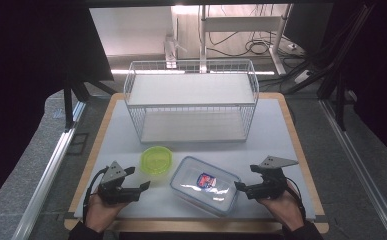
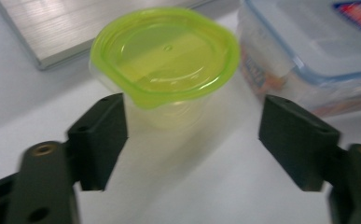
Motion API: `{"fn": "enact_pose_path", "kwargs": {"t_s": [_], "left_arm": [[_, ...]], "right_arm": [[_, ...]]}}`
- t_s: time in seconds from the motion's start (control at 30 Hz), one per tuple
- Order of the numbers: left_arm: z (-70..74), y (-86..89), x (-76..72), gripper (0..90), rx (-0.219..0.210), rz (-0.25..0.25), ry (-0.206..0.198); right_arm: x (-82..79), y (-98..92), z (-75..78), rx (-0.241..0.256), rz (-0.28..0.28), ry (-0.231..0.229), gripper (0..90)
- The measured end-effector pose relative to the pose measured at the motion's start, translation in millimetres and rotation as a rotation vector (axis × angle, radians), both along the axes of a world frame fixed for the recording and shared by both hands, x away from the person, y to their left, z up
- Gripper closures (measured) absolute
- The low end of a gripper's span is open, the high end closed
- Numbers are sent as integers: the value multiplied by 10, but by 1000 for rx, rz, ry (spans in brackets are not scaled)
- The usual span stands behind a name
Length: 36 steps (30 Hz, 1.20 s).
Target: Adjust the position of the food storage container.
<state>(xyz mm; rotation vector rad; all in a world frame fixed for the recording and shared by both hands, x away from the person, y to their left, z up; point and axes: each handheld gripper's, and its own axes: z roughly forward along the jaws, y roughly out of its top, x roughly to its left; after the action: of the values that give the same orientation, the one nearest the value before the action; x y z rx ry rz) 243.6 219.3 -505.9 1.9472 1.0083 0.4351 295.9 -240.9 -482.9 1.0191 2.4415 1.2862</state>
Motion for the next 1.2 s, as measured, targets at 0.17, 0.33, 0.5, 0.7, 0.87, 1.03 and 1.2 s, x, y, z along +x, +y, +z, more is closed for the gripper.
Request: {"fn": "enact_pose_path", "kwargs": {"t_s": [0.17, 0.33, 0.5, 0.7, 0.87, 1.03, 1.2], "left_arm": [[112, -15, -11, 435, -70, -40, 31], [185, -109, 14, 667, -62, -72, 13], [204, -197, 71, 818, -48, -107, 28], [228, -321, 165, 899, -69, -113, 44], [234, -446, 286, 900, -38, -124, 35], [236, -569, 423, 899, -23, -114, 40], [243, -760, 568, 900, -5, -109, 48]], "right_arm": [[-17, 12, 17, -2, 0, -23, 108], [-54, 64, 53, -6, 9, -55, 108], [-71, 90, 67, -12, 15, -71, 108], [-92, 113, 82, -23, 12, -92, 107], [-87, 114, 71, -33, 8, -101, 107], [-77, 102, 55, -49, -5, -109, 107], [-70, 97, 43, -59, -9, -104, 107]]}}
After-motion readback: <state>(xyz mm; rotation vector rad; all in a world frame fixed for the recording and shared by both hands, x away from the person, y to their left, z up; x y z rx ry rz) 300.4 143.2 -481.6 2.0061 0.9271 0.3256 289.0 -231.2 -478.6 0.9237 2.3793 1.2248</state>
